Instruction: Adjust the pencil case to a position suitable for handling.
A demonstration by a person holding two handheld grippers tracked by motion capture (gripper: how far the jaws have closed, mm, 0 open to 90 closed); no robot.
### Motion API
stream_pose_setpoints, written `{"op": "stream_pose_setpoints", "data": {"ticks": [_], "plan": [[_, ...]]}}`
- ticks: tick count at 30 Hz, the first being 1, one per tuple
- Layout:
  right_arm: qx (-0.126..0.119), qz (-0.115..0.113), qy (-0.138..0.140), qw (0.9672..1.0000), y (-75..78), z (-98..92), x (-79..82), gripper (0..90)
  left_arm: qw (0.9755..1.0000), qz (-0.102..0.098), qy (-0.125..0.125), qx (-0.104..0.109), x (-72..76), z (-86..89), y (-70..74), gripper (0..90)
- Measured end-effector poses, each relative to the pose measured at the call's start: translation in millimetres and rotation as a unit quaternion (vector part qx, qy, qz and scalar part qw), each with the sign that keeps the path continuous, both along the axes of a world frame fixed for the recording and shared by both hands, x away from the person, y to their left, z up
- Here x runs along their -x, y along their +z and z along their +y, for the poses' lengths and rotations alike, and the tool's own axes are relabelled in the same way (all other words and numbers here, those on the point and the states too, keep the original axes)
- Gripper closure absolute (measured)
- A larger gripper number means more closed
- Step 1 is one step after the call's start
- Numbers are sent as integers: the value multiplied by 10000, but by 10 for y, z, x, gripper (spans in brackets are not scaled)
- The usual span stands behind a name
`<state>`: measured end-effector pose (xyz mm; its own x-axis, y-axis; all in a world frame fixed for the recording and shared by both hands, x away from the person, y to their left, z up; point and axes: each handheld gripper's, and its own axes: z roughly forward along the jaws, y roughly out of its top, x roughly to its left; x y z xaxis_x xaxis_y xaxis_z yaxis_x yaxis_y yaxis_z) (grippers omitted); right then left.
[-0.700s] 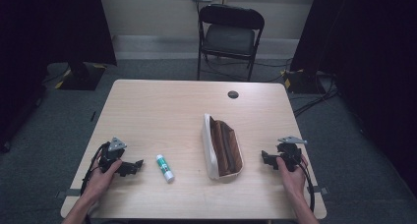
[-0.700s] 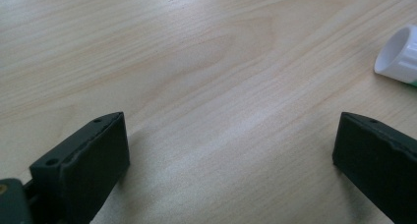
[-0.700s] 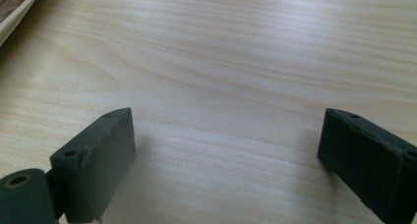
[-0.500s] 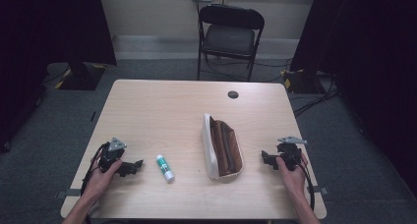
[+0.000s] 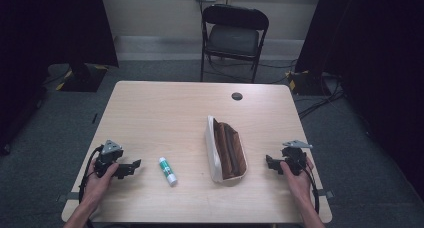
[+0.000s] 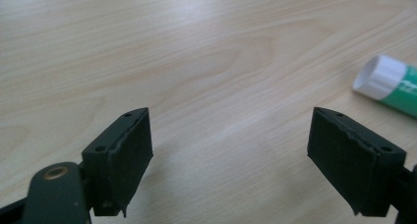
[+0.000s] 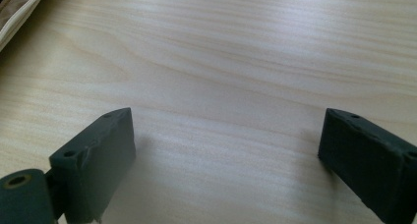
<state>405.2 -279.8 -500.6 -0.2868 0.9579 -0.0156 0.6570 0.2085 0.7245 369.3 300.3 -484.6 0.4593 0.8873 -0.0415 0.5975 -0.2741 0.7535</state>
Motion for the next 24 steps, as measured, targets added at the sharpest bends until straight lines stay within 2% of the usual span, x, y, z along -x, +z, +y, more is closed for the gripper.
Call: {"op": "stream_pose_setpoints", "data": {"ticks": [4,9,10,12,17,19,21,22,23,24], "plan": [[9,-4,6,10000,0,0,1,61,9997,-196,-102,-64,40,-86,73,170],[8,-2,17,10000,0,-2,0,61,9992,-326,-220,74,83,-224,174,173],[-4,2,7,10000,0,1,3,61,9985,-398,-365,-31,102,-296,221,173],[-7,-3,15,10000,-1,1,7,61,9979,-423,-482,-2,125,-386,256,173],[-11,1,1,10000,0,5,20,61,9951,-421,-894,21,163,-651,312,193],[-12,2,1,10000,0,5,20,61,9925,-401,-1129,243,169,-750,336,193],[-6,2,8,10000,0,4,21,61,9916,-393,-1191,330,179,-825,366,204],[-6,3,7,10000,0,4,21,61,9906,-437,-1266,281,181,-871,391,209],[-8,3,9,10000,0,4,21,61,9900,-432,-1298,355,185,-911,407,208],[-11,1,1,10000,0,5,20,61,9895,-455,-1333,327,182,-941,429,208]]}}
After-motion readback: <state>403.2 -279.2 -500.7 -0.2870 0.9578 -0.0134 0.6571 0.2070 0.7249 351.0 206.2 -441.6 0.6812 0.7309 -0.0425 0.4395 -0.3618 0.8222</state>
